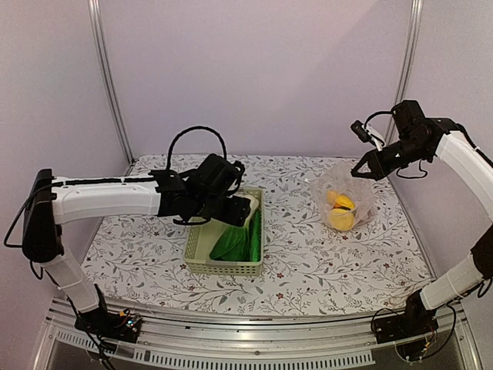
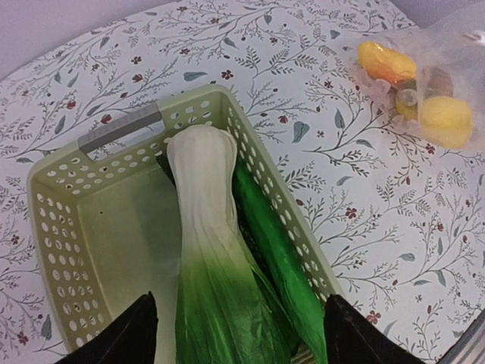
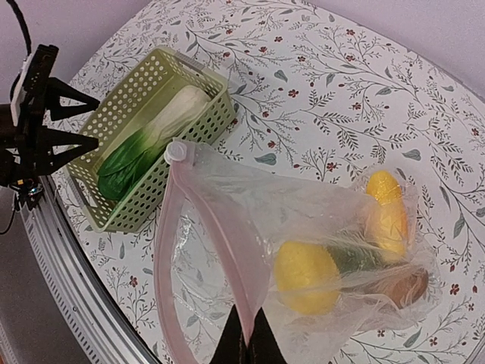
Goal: Place the food in the zip-top bag and seal the zipper
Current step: Adjust the fake vegetable in the bin.
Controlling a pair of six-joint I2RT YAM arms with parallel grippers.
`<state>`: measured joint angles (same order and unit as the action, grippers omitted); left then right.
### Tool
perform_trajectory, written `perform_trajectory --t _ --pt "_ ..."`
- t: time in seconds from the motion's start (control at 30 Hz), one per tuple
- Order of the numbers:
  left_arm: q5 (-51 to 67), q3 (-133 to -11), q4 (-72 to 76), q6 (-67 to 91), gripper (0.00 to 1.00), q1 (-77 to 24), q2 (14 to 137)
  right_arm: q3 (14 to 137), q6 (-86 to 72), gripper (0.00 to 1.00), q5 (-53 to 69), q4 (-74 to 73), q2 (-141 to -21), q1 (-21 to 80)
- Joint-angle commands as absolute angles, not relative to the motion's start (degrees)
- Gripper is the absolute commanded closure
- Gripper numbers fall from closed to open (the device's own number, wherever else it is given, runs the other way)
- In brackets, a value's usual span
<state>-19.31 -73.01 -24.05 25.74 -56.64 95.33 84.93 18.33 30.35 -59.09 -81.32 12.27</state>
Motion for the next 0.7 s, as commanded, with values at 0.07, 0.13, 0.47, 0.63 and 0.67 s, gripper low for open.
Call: perform_trajectory --t 0.07,0.13,0.47,0.63,0.67 --pt "-12.70 -75.44 -24.93 26.95 0.31 -50.18 102.76 84.22 19.04 1.00 31.81 -59.14 -79.48 12.47" --pt "-11.61 -76.83 -24.54 26.47 0.32 -48.92 105.17 83.85 19.20 1.00 31.82 -59.16 -79.07 12.47" --pt "-7.02 -85.66 -24.48 25.72 0.46 -46.51 115.72 82.23 19.34 1.00 32.08 -58.59 -77.92 12.41" --pt "-6.42 -85.98 -25.97 25.81 0.62 -46.47 115.22 82.11 19.43 1.00 32.17 -58.55 -77.48 12.46" --pt "-6.79 -85.40 -26.21 25.90 0.63 -46.36 114.52 81.91 19.44 1.00 32.17 -58.56 -77.32 12.47"
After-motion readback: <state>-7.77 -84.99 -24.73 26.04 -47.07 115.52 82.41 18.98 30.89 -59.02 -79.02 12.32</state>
